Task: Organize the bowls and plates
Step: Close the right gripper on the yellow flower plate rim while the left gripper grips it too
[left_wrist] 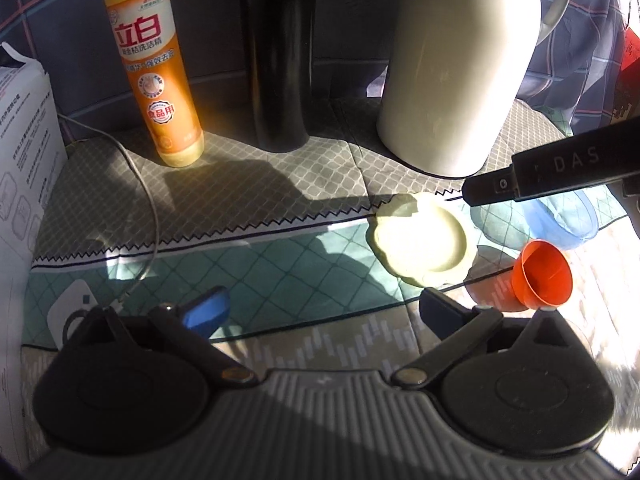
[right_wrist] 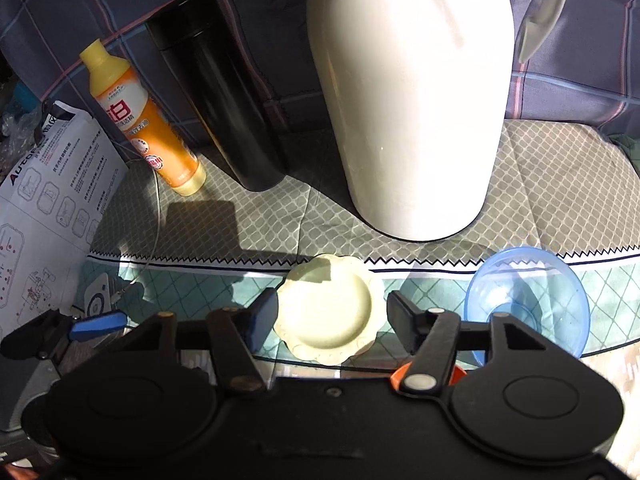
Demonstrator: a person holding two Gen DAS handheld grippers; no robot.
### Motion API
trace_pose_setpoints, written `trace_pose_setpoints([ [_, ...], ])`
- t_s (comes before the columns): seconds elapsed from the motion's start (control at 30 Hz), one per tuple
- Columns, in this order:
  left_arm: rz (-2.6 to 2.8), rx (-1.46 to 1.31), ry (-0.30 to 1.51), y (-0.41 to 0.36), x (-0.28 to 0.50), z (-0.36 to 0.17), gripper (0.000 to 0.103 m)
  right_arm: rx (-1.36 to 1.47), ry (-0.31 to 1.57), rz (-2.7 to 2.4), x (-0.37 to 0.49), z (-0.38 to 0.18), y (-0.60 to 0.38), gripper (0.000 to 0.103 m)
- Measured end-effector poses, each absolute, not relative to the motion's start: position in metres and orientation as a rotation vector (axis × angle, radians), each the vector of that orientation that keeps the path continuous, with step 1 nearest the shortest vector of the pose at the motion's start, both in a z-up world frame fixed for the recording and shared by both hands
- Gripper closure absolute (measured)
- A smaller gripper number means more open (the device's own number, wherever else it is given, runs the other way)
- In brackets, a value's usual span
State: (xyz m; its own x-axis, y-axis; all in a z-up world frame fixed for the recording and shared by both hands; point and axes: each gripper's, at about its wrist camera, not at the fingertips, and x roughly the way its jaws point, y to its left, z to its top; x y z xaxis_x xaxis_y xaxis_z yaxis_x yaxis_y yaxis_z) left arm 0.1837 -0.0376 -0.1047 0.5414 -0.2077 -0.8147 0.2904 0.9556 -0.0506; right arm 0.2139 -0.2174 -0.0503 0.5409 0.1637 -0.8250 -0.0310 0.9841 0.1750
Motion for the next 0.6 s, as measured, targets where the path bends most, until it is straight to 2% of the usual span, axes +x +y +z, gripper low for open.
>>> trace_pose_setpoints([
  [0.07, -0.307, 0.096, 0.963, -0.044, 0.190, -0.111, 0.000, 0.138, 1.012, 0.105, 0.223, -0.059, -0.220, 0.060],
  [0.2, -0.323, 0.111, 0.981, -0.058, 0.203, -0.125, 0.003, 0.121, 1.058, 0.084, 0.245, -0.083, -0.227, 0.066],
  [0.33, -0.350, 0.077, 0.999, -0.066, 0.212, -0.133, 0.008, 0.119, 1.099, 0.080, 0.256, -0.097, -0.228, 0.068],
  [0.6, -0.389, 0.057, 1.004, -0.083, 0.218, -0.146, 0.024, 0.094, 1.151, 0.073, 0.268, -0.115, -0.223, 0.068],
])
